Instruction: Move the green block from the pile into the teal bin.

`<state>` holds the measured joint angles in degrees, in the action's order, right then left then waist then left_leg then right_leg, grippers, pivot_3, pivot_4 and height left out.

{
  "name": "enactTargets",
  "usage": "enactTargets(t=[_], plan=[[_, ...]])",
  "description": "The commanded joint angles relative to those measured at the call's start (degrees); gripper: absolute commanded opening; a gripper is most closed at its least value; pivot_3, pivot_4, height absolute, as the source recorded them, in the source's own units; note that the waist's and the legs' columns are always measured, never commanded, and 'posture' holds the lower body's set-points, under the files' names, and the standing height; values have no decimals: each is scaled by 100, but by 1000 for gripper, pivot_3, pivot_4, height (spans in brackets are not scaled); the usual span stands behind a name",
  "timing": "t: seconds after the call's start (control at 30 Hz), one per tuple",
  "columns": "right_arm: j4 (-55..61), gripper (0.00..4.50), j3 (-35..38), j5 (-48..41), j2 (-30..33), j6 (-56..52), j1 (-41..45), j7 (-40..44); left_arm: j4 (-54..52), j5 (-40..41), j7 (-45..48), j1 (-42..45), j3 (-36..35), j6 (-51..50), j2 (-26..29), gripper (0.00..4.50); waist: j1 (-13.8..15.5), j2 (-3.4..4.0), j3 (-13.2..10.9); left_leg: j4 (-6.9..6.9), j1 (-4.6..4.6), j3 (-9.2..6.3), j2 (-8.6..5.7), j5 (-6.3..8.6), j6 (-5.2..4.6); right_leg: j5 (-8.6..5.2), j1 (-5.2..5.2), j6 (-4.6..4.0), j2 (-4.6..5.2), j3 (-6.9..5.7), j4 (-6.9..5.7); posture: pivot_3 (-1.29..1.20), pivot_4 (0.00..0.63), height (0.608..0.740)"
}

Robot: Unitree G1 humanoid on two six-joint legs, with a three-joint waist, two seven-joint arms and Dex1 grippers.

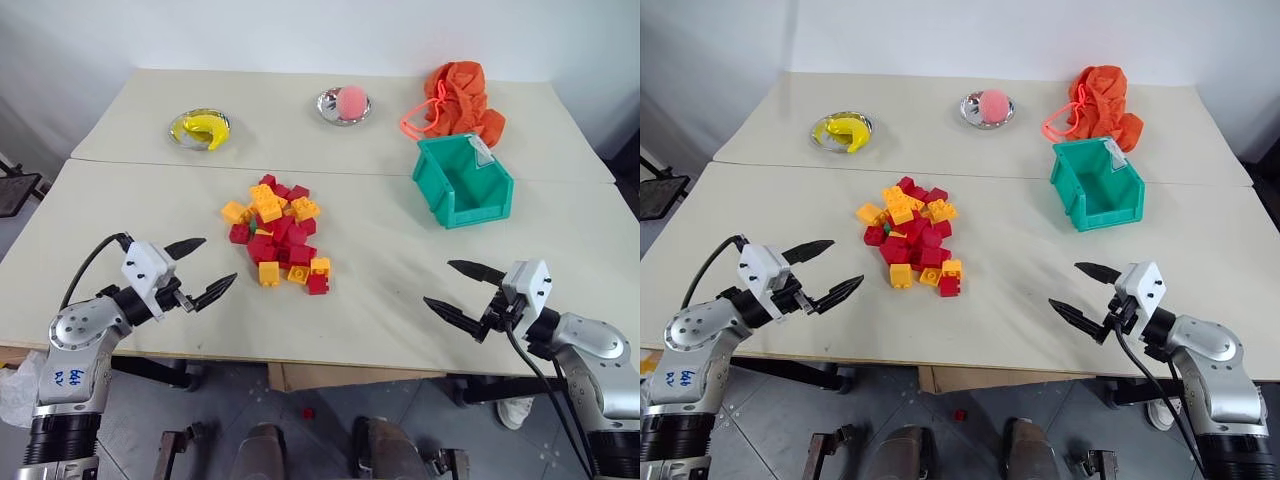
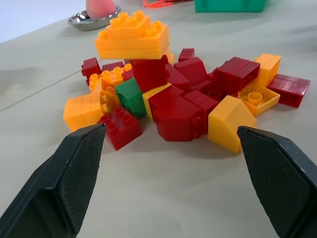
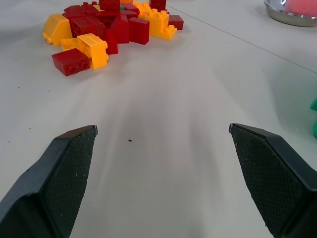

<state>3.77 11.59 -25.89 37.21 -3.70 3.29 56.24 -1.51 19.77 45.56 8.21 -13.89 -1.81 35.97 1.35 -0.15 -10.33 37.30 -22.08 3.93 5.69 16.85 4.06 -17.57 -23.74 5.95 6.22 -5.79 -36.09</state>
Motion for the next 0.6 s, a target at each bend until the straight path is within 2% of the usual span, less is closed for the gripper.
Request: enactTargets(t=[0.03, 0.23, 0.6], plan=[[28, 4472, 119, -65, -17, 117, -21, 40, -177, 92, -74, 90, -29, -27, -51, 4500, 3, 0, 0, 1, 0, 0, 0, 0, 0, 0, 0, 0, 0, 0, 0, 0, 150, 740], [80, 4472, 121, -205, -67, 69, 103, 68, -129, 346, 101, -4, -182, -147, -11, 4500, -5, -1, 0, 2, 0, 0, 0, 0, 0, 0, 1, 0, 0, 0, -5, 0, 150, 740], [967, 4472, -282, -470, 35, -409, 445, 353, 751, 500, 469, -538, -900, 4, 352, 4500, 0, -3, 1, 2, 2, 2, 1, 2, -2, 0, 0, 0, -1, 3, -7, 0, 150, 740]])
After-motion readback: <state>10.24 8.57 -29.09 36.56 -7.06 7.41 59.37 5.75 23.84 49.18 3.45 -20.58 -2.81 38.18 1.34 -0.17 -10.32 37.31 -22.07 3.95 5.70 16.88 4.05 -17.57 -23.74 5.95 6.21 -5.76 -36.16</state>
